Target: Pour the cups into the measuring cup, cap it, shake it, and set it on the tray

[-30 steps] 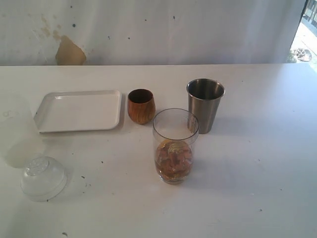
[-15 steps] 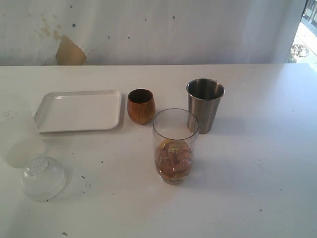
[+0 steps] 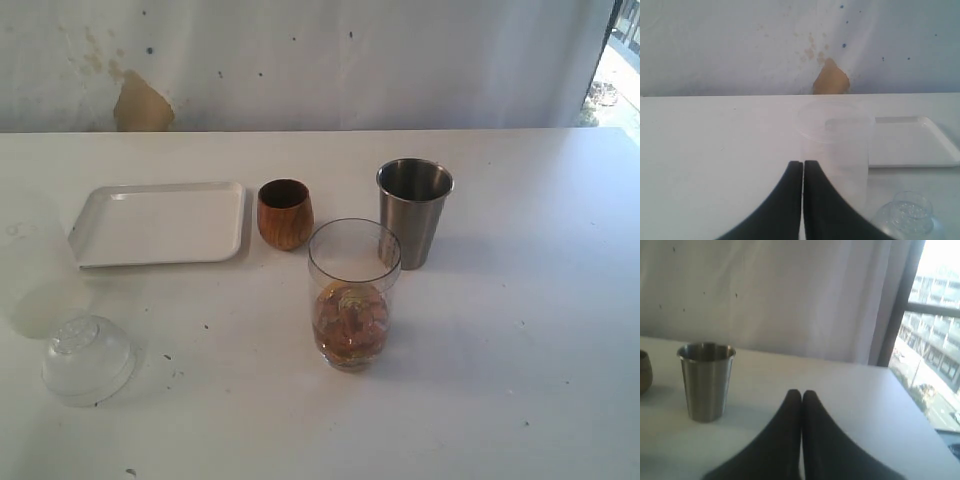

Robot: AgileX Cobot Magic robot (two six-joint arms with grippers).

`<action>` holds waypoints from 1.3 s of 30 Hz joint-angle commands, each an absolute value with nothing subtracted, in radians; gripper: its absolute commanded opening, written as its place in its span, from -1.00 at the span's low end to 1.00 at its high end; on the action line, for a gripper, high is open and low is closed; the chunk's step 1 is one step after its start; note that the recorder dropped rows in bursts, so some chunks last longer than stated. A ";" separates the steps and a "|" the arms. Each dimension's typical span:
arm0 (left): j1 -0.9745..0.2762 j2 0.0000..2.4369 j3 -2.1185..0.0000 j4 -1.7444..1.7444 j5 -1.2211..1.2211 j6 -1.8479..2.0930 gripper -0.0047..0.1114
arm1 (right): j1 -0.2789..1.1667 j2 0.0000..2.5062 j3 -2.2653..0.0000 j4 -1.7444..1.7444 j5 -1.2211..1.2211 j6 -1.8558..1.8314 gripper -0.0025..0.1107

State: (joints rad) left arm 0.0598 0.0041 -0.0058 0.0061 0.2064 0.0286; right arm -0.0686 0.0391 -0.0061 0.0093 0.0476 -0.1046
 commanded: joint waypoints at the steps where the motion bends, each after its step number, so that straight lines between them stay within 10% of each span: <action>1: 0.054 0.000 0.000 0.000 0.194 0.028 -0.90 | -0.123 0.010 0.000 -0.016 0.148 -0.056 -0.96; 31: 0.054 0.000 0.000 0.038 0.190 0.113 -0.90 | -0.130 0.000 0.000 0.000 0.370 -0.154 -0.96; 39: 0.054 0.000 0.000 -0.219 -0.311 -0.262 -0.90 | -0.130 0.000 0.000 0.000 0.368 -0.154 -0.96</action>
State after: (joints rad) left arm 0.0598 0.0041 -0.0052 -0.1557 -0.1199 -0.1154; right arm -0.1273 0.0055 -0.0055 0.0000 0.3727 -0.1434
